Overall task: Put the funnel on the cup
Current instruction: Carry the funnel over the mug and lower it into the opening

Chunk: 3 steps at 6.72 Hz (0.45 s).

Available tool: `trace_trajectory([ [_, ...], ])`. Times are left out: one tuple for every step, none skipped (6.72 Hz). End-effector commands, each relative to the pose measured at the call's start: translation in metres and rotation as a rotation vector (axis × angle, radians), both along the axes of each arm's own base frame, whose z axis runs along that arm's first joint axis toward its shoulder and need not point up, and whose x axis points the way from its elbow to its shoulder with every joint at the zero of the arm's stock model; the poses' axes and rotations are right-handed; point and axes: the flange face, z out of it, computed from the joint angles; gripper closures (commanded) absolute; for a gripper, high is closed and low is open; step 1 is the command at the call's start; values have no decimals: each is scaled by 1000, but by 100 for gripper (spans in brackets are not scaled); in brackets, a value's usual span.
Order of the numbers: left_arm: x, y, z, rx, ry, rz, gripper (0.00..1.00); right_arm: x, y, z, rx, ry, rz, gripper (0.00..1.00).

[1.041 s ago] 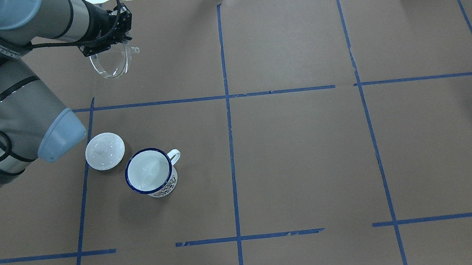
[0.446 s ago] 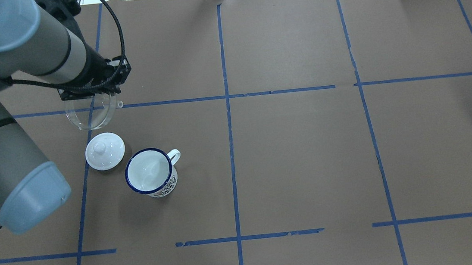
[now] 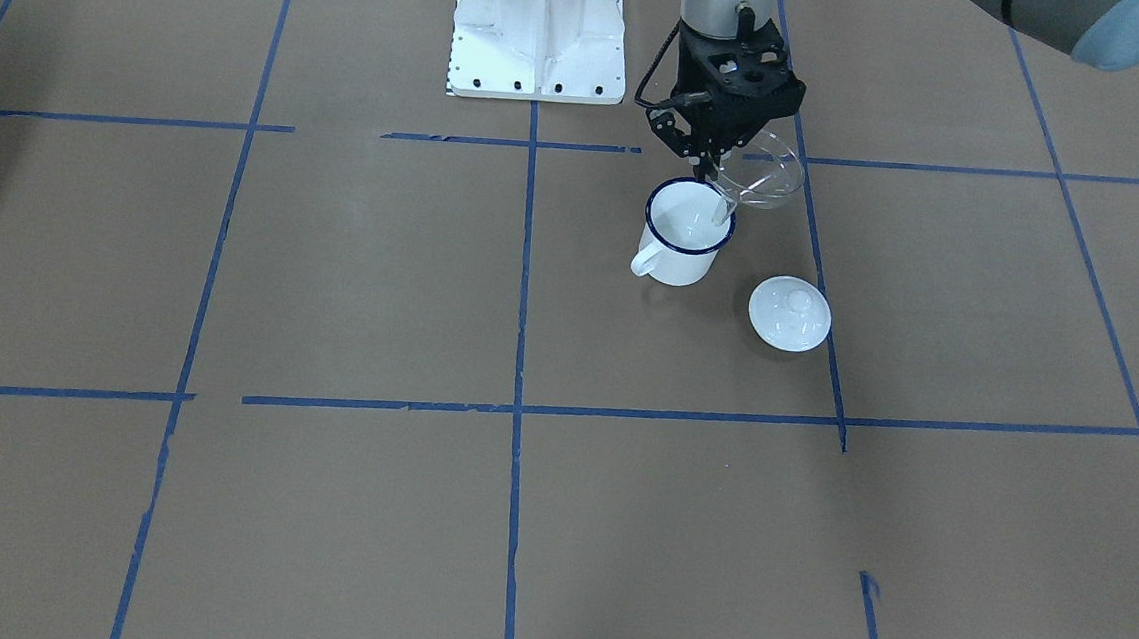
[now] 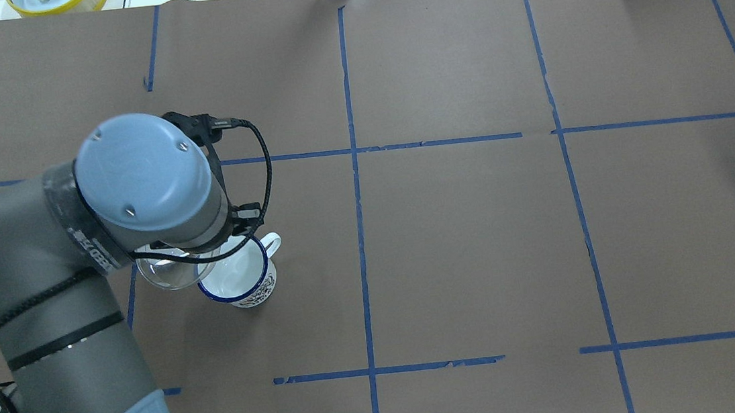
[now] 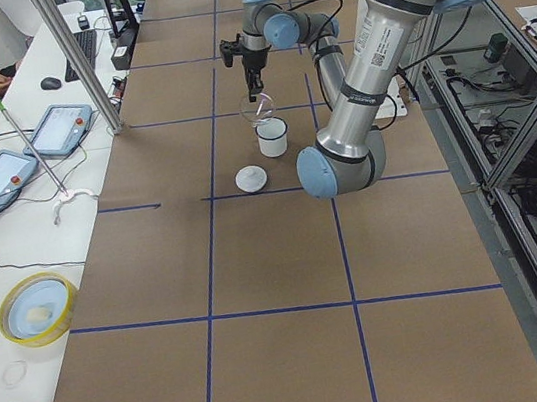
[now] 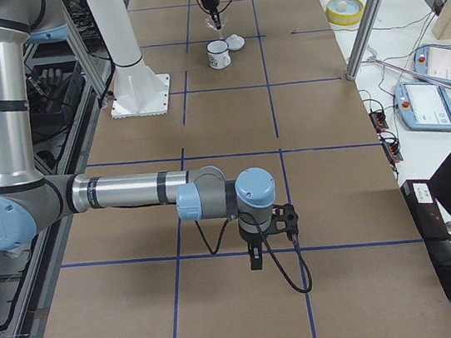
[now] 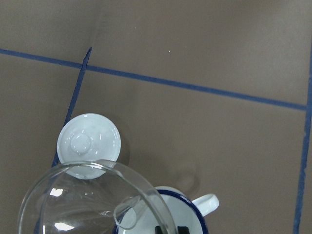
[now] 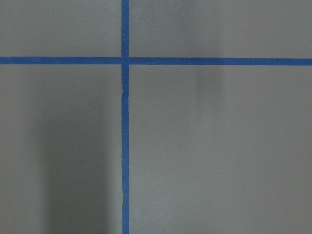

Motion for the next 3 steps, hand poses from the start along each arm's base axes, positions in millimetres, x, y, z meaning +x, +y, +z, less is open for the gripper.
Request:
trace_trajectory([
  [25, 8, -2, 6, -37, 23, 100, 0, 0, 1, -2, 0, 0, 0],
  [37, 0, -7, 15, -50, 14, 100, 0, 0, 1, -2, 0, 0, 0],
  [45, -6, -3, 21, -70, 5, 100, 0, 0, 0, 0, 0, 0, 0],
])
